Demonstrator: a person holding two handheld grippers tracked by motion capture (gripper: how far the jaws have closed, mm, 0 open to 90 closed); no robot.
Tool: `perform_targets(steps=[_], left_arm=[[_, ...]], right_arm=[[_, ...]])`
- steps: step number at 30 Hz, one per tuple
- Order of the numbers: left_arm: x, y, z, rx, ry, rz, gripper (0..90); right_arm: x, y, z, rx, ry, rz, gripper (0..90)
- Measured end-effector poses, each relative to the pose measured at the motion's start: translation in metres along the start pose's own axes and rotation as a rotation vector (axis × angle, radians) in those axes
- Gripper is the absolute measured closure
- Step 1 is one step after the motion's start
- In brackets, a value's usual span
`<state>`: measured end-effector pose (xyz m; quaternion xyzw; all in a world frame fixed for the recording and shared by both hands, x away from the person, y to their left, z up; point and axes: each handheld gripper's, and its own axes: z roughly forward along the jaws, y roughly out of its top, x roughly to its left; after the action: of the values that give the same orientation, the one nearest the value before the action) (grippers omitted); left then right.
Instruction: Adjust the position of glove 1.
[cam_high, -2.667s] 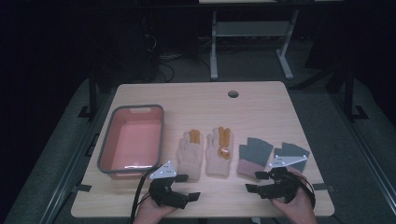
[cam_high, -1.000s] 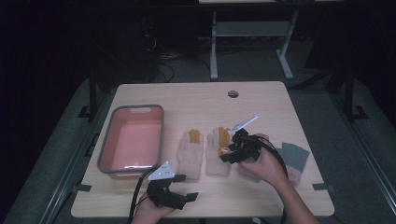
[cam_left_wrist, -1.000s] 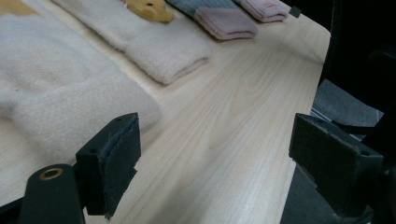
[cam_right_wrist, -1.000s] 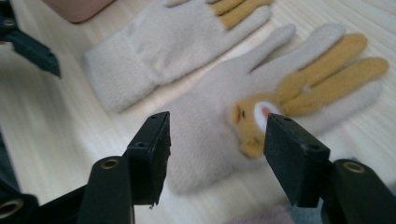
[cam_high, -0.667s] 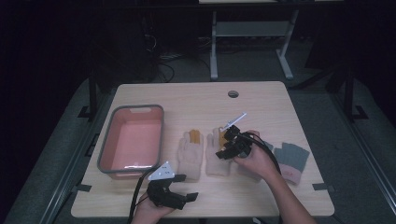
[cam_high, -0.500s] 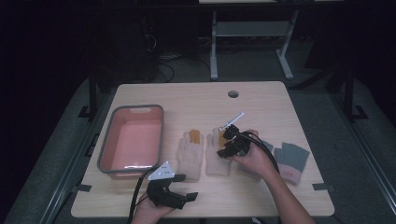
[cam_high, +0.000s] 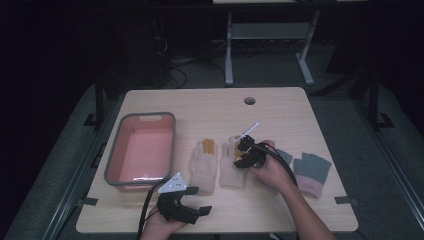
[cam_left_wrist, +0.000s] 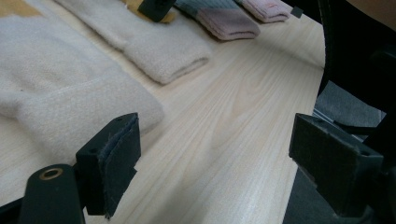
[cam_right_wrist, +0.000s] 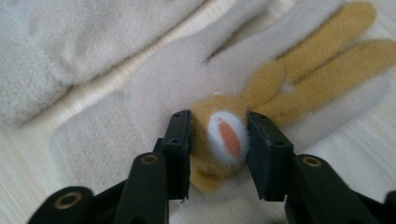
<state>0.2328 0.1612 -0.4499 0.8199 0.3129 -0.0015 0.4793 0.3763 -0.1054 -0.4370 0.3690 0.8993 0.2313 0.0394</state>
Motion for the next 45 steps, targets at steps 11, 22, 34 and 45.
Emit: perform_targets(steps=[11, 22, 34, 45], left_arm=[[-0.001, 0.0, -0.002, -0.004, 0.006, 0.003, 16.6], [-0.004, -0.001, -0.004, -0.018, 0.007, -0.01, 16.6], [-0.007, 0.0, -0.011, -0.029, 0.012, 0.008, 16.6], [-0.005, 0.001, -0.014, -0.03, 0.013, 0.012, 16.6]], right_arm=[[0.007, 0.001, -0.02, -0.031, 0.019, -0.032, 66.5], [0.023, 0.013, -0.052, -0.092, 0.02, -0.096, 66.7], [0.051, 0.047, -0.049, -0.115, 0.059, -0.179, 66.6], [0.069, 0.071, -0.022, -0.098, 0.101, -0.207, 66.6]])
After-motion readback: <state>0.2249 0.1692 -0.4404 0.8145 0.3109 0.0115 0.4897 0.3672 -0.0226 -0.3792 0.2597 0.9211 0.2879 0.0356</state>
